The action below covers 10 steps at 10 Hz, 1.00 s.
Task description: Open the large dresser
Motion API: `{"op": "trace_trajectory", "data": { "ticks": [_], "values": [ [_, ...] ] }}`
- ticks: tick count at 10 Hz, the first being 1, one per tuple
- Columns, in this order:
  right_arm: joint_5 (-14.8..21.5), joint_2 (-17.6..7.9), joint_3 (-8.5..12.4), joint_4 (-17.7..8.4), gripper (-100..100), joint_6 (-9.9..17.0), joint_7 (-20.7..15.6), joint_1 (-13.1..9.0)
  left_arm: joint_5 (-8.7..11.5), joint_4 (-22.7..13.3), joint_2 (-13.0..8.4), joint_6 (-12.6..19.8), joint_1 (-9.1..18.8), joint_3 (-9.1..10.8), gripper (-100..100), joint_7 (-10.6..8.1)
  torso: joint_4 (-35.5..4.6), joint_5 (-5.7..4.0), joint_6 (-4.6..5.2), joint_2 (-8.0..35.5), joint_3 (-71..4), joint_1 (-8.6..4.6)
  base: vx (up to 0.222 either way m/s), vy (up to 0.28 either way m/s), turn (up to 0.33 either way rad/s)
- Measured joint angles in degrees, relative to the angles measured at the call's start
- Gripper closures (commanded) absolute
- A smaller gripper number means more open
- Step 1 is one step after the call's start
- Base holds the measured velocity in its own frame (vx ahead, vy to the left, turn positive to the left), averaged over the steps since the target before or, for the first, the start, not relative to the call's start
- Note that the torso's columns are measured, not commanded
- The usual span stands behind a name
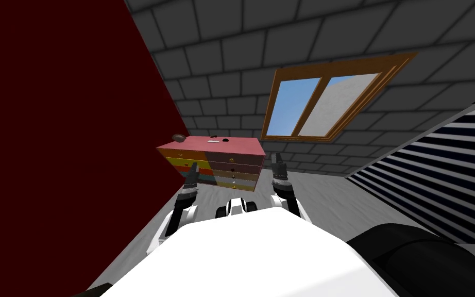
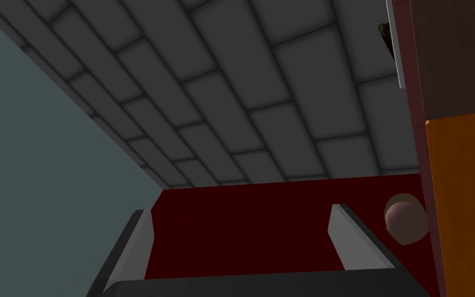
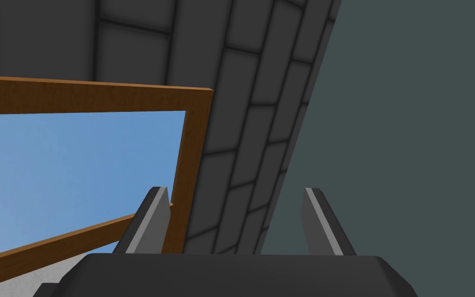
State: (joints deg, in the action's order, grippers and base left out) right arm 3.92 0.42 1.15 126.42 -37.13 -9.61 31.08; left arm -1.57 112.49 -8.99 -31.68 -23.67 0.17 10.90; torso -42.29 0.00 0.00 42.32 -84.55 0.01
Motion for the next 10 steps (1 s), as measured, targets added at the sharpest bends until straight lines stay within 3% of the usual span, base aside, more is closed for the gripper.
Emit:
{"op": "trace_trajectory", "data": {
  "ticks": [10],
  "values": [
    [0.0, 0.0, 0.0, 0.0, 0, 0.0, 0.0, 0.0, -1.9, -13.5, 1.0, 0.7, 3.5, -0.95, -100, 0.85, 0.0, 0.00, 0.00, -0.1, 0.0, 0.02, 0.055, -0.094, -0.023]
  ]
}}
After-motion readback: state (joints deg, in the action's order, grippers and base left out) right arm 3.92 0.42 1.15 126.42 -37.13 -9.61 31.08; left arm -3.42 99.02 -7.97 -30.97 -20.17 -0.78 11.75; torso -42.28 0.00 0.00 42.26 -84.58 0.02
